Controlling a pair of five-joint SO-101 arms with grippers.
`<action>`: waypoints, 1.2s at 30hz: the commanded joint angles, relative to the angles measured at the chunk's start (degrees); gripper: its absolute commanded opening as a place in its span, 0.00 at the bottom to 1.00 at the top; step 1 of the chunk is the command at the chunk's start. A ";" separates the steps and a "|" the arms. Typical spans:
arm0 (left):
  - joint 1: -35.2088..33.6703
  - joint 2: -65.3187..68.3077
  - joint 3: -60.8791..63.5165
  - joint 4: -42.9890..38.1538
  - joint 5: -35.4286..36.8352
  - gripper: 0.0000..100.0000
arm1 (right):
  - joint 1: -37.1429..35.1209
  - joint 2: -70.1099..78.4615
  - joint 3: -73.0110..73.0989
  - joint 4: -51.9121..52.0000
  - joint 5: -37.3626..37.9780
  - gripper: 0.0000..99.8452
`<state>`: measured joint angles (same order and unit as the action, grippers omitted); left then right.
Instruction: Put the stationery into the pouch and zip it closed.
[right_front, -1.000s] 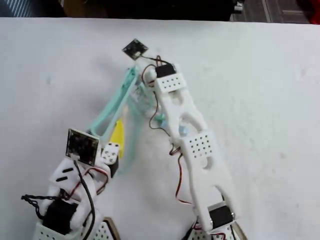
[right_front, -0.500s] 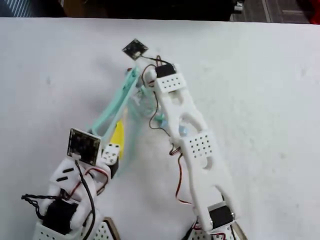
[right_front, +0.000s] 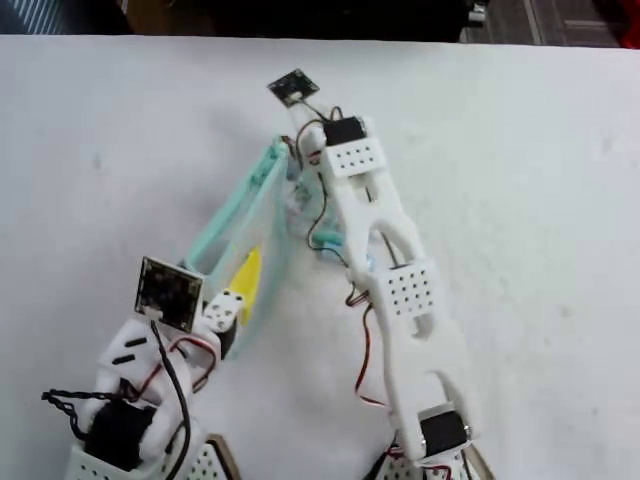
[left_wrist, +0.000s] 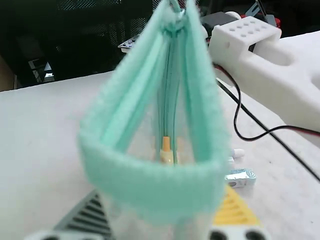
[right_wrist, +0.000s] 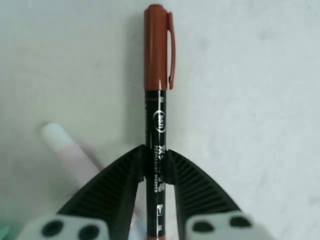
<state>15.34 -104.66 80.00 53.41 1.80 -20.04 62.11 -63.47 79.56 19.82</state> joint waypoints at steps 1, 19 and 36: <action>-1.10 -0.31 -0.62 0.18 0.00 0.15 | 0.66 -4.53 -0.35 0.40 -0.53 0.02; -1.10 -0.31 -0.70 1.93 -0.26 0.20 | 0.22 -6.29 -13.10 14.46 -0.53 0.02; -1.10 -0.31 -0.62 2.02 -0.26 0.20 | 0.13 -6.73 -18.73 18.95 -4.22 0.02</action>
<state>14.64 -104.75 80.00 55.34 1.80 -19.96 60.00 -79.30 96.88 16.13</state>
